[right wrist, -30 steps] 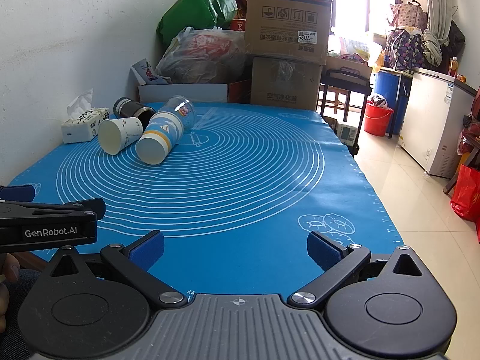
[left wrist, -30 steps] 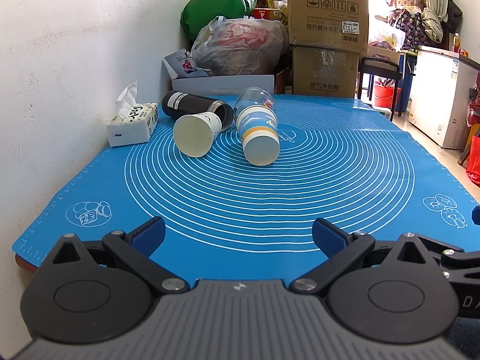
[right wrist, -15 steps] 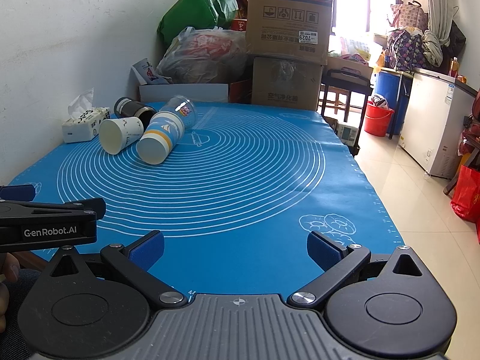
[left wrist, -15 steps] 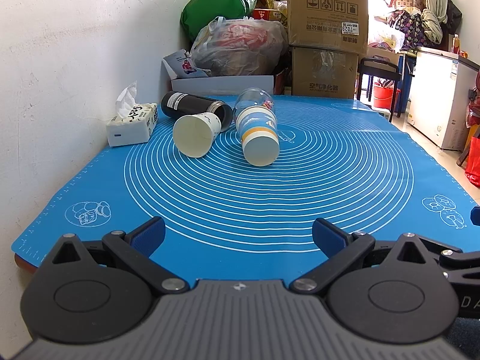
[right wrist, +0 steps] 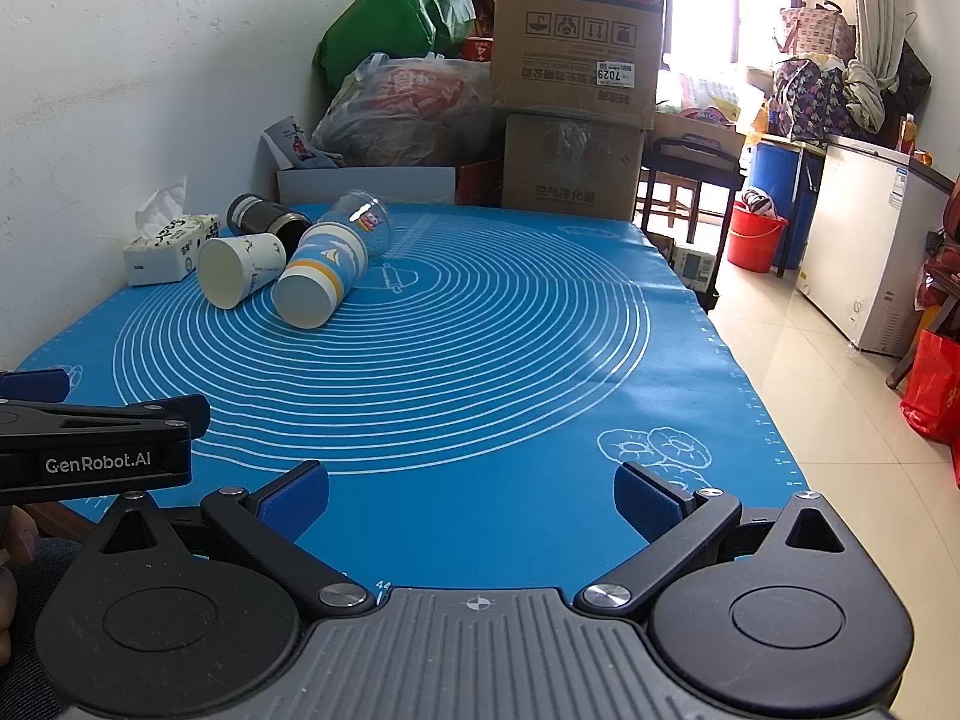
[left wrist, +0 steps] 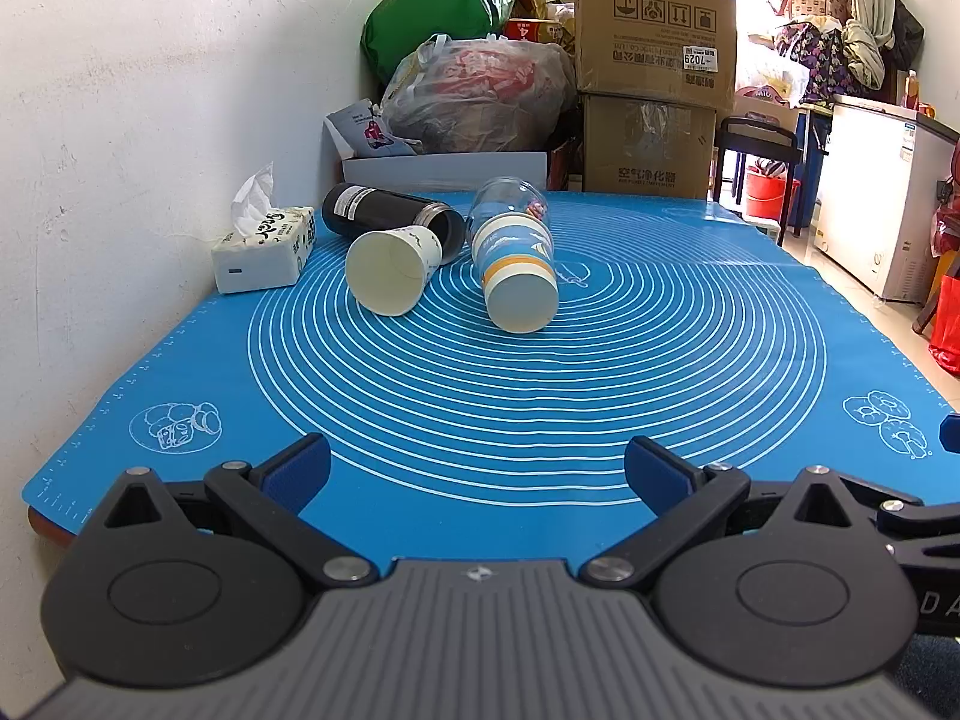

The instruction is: Flip cup upside down

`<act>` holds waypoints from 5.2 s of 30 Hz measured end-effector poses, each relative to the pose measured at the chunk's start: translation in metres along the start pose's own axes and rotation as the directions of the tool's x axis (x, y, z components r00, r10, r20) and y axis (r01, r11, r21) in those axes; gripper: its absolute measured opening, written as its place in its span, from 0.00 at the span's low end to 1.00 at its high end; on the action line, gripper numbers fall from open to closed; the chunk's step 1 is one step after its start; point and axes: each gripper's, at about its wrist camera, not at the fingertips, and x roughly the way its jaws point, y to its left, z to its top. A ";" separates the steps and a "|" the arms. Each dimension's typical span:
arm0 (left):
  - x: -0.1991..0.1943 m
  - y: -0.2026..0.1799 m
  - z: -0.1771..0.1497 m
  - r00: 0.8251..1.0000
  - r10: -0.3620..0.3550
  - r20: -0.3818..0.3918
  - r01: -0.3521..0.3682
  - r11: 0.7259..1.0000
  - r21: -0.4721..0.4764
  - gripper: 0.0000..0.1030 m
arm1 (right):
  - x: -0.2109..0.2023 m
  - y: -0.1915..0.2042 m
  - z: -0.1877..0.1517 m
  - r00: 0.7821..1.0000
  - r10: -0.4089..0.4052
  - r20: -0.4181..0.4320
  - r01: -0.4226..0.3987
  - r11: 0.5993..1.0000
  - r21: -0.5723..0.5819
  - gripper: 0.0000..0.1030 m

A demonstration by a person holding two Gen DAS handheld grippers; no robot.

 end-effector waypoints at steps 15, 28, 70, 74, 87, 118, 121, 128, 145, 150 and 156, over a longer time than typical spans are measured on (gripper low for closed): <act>-0.003 -0.008 0.005 1.000 0.002 0.001 -0.002 1.000 0.001 1.00 | 0.000 0.001 0.001 1.000 0.001 -0.002 -0.001 1.000 0.002 1.00; -0.003 -0.008 0.004 1.000 -0.001 0.002 0.001 1.000 -0.002 1.00 | 0.003 0.003 0.001 1.000 0.001 -0.002 -0.001 1.000 0.001 1.00; 0.138 -0.039 0.111 0.996 -0.034 -0.077 0.036 0.999 0.023 0.99 | 0.074 -0.079 0.078 0.999 -0.030 0.039 0.028 0.998 0.053 1.00; 0.167 -0.047 0.114 0.996 -0.004 -0.087 0.008 0.999 0.042 0.99 | 0.088 -0.092 0.078 0.999 -0.036 0.018 0.035 0.997 0.070 1.00; 0.198 -0.052 0.103 0.979 0.024 -0.203 -0.014 0.998 0.055 0.57 | 0.112 -0.106 0.068 0.999 -0.002 -0.052 0.009 0.990 0.141 1.00; 0.111 -0.068 0.058 0.961 -0.088 -0.262 0.092 0.996 0.003 0.58 | 0.077 -0.099 0.053 0.997 0.015 -0.080 -0.011 0.998 0.054 1.00; 0.111 -0.066 0.058 0.961 -0.092 -0.259 0.093 0.996 -0.008 0.58 | 0.081 -0.100 0.051 0.996 0.016 -0.090 -0.011 0.998 0.058 1.00; 0.115 -0.065 0.057 0.959 -0.087 -0.271 0.082 0.996 -0.028 0.75 | 0.084 -0.100 0.051 0.995 0.014 -0.097 -0.009 0.999 0.053 1.00; 0.109 -0.066 0.060 0.967 -0.102 -0.232 0.099 0.995 -0.023 0.79 | 0.084 -0.096 0.053 0.995 0.010 -0.101 -0.007 1.000 0.022 1.00; 0.099 -0.064 0.068 0.972 -0.121 -0.203 0.117 0.993 -0.032 0.79 | 0.080 -0.093 0.058 0.995 0.006 -0.101 -0.007 1.000 -0.004 1.00; 0.068 -0.047 0.088 0.985 -0.136 -0.108 0.128 0.989 -0.074 0.92 | 0.074 -0.076 0.070 0.995 -0.021 -0.099 0.008 0.991 -0.133 1.00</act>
